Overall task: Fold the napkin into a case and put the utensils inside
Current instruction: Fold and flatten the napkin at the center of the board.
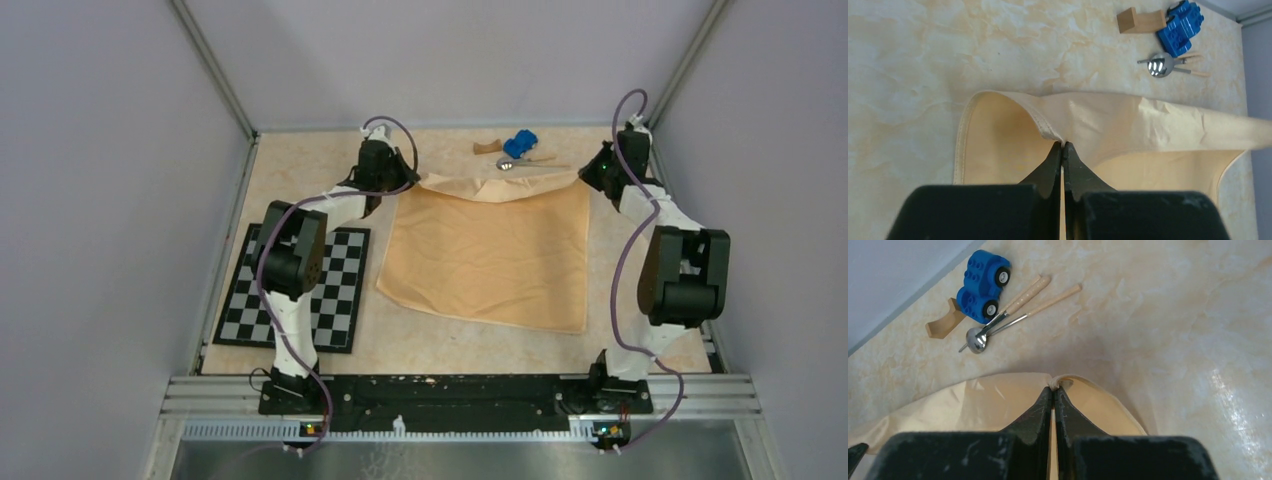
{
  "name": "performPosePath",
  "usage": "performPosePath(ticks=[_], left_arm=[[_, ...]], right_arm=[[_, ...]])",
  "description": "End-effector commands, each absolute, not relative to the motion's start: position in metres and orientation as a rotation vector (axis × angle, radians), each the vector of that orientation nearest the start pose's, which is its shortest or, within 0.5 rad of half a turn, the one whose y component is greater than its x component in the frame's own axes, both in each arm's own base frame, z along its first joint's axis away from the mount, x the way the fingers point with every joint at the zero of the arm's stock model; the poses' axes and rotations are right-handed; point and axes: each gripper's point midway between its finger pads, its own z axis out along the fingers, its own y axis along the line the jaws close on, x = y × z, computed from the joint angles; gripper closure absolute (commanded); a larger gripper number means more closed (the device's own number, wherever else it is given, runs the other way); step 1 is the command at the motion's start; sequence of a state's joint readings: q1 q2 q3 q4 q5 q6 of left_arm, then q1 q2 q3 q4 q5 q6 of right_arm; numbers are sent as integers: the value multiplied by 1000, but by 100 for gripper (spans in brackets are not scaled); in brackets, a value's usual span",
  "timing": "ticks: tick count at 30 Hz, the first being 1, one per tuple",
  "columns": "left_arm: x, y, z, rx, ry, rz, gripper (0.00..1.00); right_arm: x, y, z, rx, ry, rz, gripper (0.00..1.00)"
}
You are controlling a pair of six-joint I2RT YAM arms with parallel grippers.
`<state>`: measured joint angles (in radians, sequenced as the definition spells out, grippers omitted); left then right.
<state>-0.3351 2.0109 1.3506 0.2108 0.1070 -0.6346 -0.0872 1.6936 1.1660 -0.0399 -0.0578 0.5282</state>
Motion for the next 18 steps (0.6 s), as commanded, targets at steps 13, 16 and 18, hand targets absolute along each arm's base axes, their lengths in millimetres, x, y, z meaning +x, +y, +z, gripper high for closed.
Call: performPosePath(ticks=[13,16,18], left_arm=[[521,-258,246,129,1753,-1031,100],[522,-256,260,148,1706,-1020,100],[524,-259,264,167,1687,-1035,100]], right_arm=[[497,-33,208,534,1981,372,100],[501,-39,218,542,1963,361,100],[507,-43,221,541,1956,354,100]])
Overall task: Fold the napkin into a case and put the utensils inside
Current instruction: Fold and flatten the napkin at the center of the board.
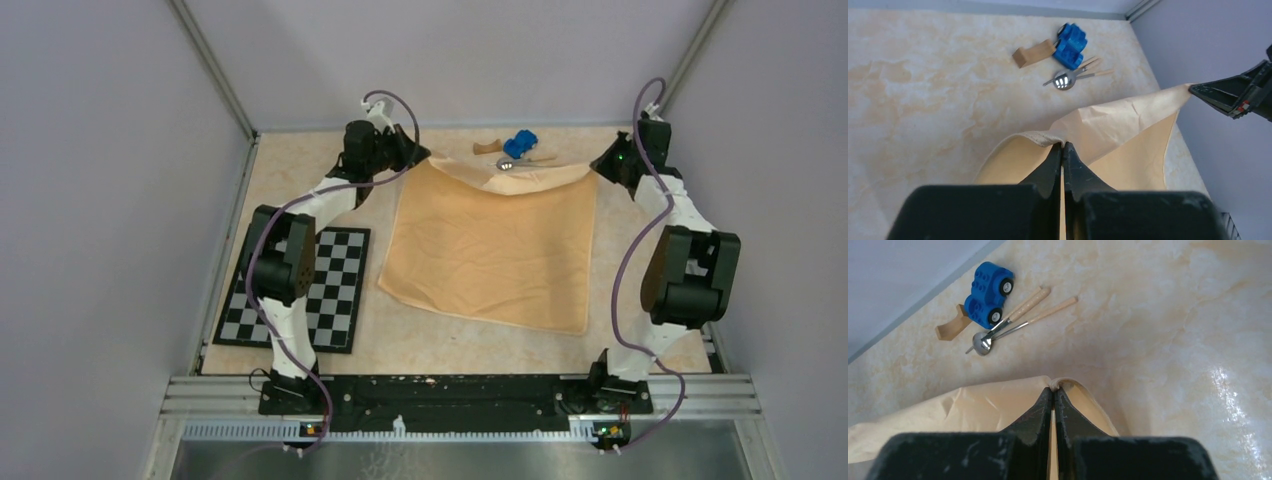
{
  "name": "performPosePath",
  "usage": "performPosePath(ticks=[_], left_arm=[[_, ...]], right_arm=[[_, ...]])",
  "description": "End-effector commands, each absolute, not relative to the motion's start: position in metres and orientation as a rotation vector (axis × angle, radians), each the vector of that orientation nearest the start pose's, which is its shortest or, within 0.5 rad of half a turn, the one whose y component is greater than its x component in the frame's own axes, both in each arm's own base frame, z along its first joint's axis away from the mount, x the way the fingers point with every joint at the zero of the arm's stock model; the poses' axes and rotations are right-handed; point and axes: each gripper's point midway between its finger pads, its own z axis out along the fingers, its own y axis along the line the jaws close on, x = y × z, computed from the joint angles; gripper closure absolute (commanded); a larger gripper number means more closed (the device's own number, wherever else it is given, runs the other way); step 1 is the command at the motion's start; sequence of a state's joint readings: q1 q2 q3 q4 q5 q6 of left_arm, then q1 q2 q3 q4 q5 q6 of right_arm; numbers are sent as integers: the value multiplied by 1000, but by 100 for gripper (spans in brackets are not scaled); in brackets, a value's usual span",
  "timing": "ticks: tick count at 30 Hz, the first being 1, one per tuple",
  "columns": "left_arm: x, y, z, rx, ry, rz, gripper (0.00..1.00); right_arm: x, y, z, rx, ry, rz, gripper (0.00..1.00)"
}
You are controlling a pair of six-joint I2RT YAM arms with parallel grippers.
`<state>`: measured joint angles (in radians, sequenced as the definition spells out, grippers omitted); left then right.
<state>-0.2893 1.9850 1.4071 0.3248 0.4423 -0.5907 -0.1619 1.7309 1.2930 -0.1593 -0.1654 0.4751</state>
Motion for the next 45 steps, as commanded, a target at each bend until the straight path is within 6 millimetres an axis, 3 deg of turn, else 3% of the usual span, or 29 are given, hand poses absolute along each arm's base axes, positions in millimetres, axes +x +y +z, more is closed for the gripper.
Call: performPosePath(ticks=[1,11,14,17,19,21,26,30,35,40,45], left_arm=[[526,-261,265,170,1681,-1043,100],[551,-277,263,219,1675,-1094,100],[547,-276,262,216,1687,-1093,100],[536,-268,246,166,1763,-1076,100],[526,-257,225,80,1885,-1045,100],[504,-251,222,44,1935,-1080,100],[445,-230,185,-102,2151,-1060,100],[389,-229,160,-106,2276,-1146,100],[341,-213,129,-112,2367,-1100,100],[305,-208,98,-116,2444,-1116,100],[295,-210,84,-110,2477,-1119,100]], right_arm=[[510,-45,222,541,1954,351,100],[535,-49,213,525,1963,383,100],[533,-45,206,521,1987,404,100],[521,-40,201,541,2019,423,100],[505,-33,198,555,2060,448,100],[484,-27,196,575,2104,466,100],[416,-26,180,667,2239,386,100],[355,-22,145,741,2361,317,100],[297,-16,109,814,2439,274,100],[267,-16,81,881,2491,225,100],[261,-15,69,888,2505,224,100]])
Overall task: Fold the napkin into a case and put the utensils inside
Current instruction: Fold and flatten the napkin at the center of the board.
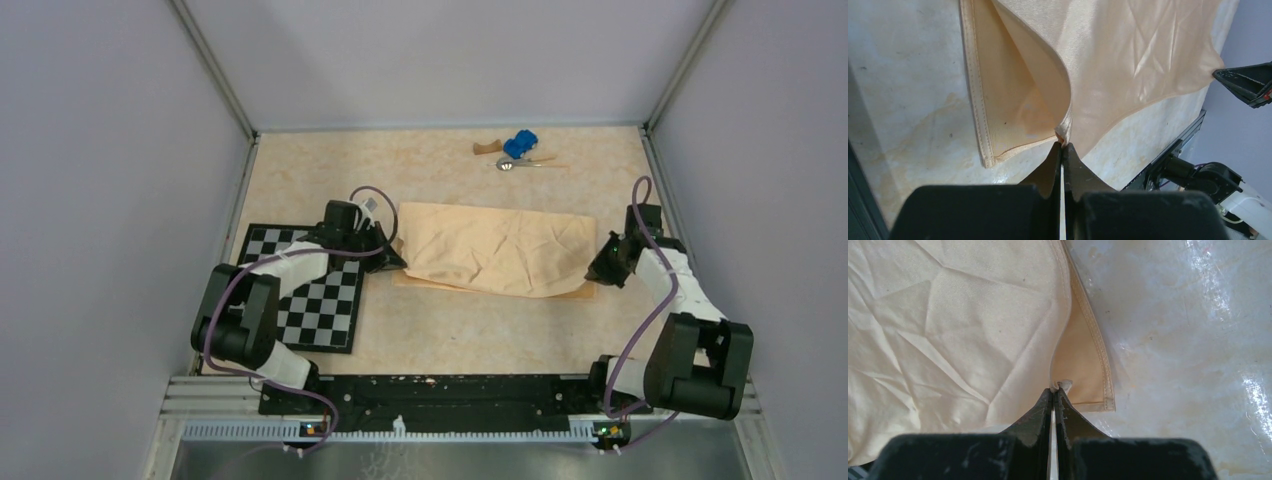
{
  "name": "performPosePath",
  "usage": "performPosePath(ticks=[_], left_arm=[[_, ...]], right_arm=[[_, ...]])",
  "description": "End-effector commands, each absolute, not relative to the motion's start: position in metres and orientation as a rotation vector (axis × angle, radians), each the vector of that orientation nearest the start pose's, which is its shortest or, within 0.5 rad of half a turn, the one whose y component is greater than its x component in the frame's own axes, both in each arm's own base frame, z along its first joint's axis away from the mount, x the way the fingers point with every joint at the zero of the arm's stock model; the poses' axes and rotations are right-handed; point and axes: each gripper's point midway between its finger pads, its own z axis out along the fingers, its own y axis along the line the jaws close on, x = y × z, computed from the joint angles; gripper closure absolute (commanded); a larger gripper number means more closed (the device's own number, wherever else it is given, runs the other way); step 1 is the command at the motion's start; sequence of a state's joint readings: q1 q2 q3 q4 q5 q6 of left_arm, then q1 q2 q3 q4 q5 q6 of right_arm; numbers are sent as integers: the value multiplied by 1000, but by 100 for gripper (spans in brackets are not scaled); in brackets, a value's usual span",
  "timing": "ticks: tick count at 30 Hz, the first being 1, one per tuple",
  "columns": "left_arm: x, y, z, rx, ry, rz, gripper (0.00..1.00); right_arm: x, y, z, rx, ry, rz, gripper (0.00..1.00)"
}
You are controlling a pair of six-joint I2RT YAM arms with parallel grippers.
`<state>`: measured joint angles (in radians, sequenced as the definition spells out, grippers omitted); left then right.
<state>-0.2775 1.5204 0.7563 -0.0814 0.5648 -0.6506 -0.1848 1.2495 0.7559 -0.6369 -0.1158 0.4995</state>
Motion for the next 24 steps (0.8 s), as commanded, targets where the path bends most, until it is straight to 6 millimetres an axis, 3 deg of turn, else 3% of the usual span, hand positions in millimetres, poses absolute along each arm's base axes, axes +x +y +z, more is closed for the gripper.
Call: performPosePath(ticks=[1,11,17,24], left_arm=[[294,-210,84,-105,2482,-1121,100],[285,-215,82,-57,2498,-1119,99],[281,-213,63,-79,2543,-1093,100],[281,-211,54,-91,2559,-1069,100]], right_arm=[[262,-17,70,887,2502,212,100],[276,-25,79,883,2456,180,100],[277,-26,65,893,2478,171,100],[278,-29,54,891,2494,139,100]])
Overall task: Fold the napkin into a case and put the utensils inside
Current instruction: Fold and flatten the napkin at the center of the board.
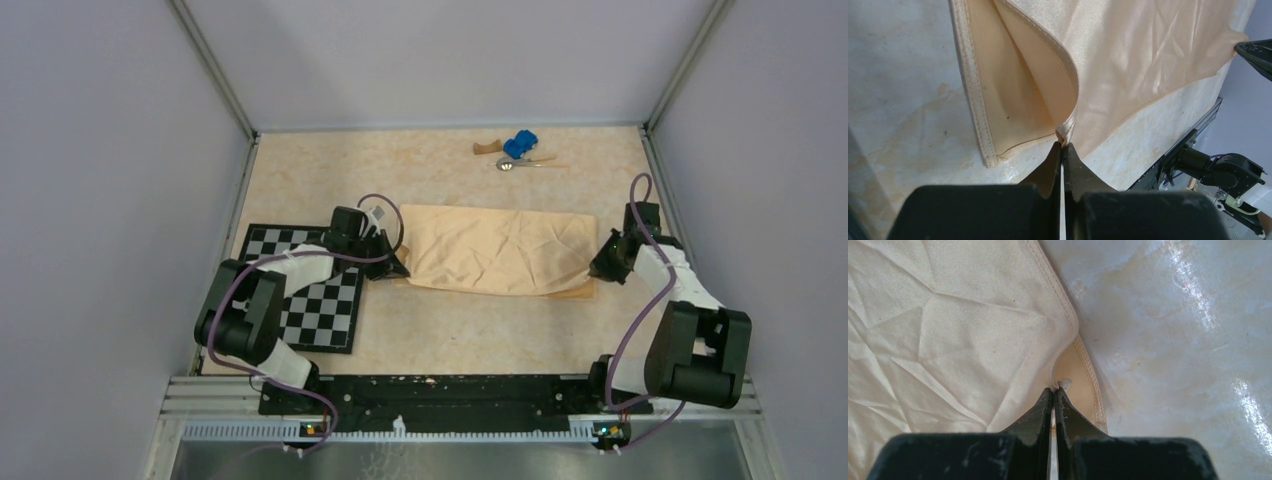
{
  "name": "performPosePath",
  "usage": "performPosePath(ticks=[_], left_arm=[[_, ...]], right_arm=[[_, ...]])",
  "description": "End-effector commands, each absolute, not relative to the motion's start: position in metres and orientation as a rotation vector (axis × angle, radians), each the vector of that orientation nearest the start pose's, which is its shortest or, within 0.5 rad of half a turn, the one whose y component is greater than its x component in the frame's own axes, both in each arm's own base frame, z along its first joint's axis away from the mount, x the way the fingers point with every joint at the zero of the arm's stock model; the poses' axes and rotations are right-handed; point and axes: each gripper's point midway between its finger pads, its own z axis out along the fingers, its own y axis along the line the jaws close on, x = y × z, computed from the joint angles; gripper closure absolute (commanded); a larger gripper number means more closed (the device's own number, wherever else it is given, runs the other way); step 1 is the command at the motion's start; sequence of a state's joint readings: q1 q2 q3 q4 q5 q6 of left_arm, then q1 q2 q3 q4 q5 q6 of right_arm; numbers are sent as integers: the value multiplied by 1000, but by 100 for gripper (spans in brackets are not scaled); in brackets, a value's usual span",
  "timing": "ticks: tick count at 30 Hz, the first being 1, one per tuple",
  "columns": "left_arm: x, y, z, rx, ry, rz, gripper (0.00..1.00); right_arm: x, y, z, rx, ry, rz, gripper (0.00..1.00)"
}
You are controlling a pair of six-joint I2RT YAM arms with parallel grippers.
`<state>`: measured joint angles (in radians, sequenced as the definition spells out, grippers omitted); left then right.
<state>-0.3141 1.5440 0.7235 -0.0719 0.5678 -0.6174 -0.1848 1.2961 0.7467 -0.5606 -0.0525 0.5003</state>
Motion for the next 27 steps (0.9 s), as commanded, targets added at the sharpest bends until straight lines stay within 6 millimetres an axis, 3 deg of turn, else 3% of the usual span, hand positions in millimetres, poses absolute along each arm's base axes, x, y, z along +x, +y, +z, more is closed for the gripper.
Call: performPosePath(ticks=[1,18,25,26,27], left_arm=[[282,-211,54,-91,2558,-1068,100],[277,-205,43,-108,2598,-1018,96],[280,-202,48,-119,2591,-987,88],[280,-201,49,-125,2593,-971,85],[281,-198,52,-132,2590,-953,82]], right_arm=[[277,-29,52,894,2498,139,100],[264,-20,42,923,2524,182,100],[259,-20,46,973,2510,177,100],[257,-22,47,993,2505,161,98],[256,-23,49,1006,2494,150,89]])
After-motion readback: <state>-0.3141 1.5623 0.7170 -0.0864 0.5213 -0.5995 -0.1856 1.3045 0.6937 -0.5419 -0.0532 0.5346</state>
